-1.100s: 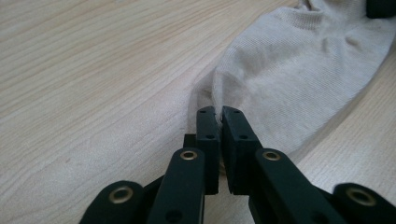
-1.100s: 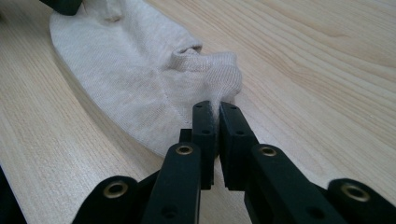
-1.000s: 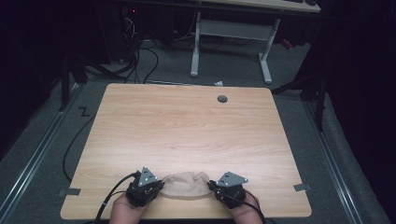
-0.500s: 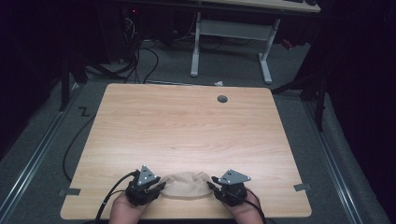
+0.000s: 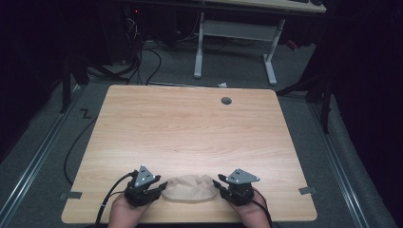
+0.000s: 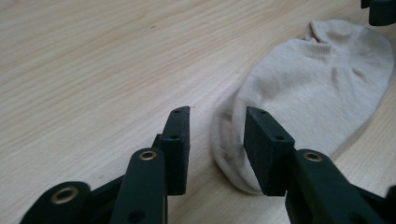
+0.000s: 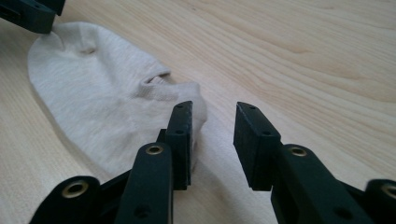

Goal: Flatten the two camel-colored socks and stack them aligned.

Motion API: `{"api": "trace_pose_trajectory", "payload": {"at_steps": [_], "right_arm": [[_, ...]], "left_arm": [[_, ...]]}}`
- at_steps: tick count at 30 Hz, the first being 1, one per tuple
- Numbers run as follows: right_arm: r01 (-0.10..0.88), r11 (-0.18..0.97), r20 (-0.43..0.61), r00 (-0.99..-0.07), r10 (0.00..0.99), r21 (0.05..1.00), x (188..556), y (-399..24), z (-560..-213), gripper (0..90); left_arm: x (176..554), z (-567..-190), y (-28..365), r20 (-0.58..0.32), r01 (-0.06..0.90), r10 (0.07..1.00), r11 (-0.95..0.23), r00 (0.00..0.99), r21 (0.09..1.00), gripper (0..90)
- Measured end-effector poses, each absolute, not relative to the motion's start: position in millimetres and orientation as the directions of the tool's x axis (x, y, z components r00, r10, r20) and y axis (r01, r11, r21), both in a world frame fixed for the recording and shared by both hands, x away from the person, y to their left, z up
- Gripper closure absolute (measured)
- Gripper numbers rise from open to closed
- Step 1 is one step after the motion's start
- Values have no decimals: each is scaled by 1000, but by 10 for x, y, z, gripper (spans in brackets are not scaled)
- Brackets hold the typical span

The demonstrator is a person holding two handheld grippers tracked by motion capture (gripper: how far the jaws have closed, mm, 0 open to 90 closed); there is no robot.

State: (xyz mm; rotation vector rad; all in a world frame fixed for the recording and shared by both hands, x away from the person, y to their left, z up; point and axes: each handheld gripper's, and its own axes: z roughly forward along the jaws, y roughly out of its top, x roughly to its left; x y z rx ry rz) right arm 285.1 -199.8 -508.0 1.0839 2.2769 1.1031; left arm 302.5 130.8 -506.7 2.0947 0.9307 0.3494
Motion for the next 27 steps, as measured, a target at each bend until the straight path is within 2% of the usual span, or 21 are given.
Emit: {"api": "trace_pose_trajectory", "payload": {"at_steps": [8, 15, 19, 20, 27], "right_arm": [[469, 357, -25, -578, 815, 808, 3000, -2139, -5061, 632], [484, 321, -33, -513, 858, 814, 3209, -2313, -5059, 593], [498, 306, -57, -454, 889, 811, 3343, -2493, -5072, 572], [511, 289, -65, -411, 909, 809, 3389, -2608, -5094, 568], [540, 234, -46, -339, 940, 809, 3348, -2885, -5173, 558]], "left_arm": [[3218, -5009, 1502, -42, 488, 757, -377, 652, 787, 592], [3517, -5049, 1904, -11, 516, 834, -331, 551, 790, 562], [3659, -5106, 2208, -15, 558, 878, -291, 478, 777, 547], [3718, -5132, 2366, -24, 581, 899, -262, 437, 771, 547], [3758, -5157, 2628, -92, 608, 930, -154, 355, 779, 546]]}}
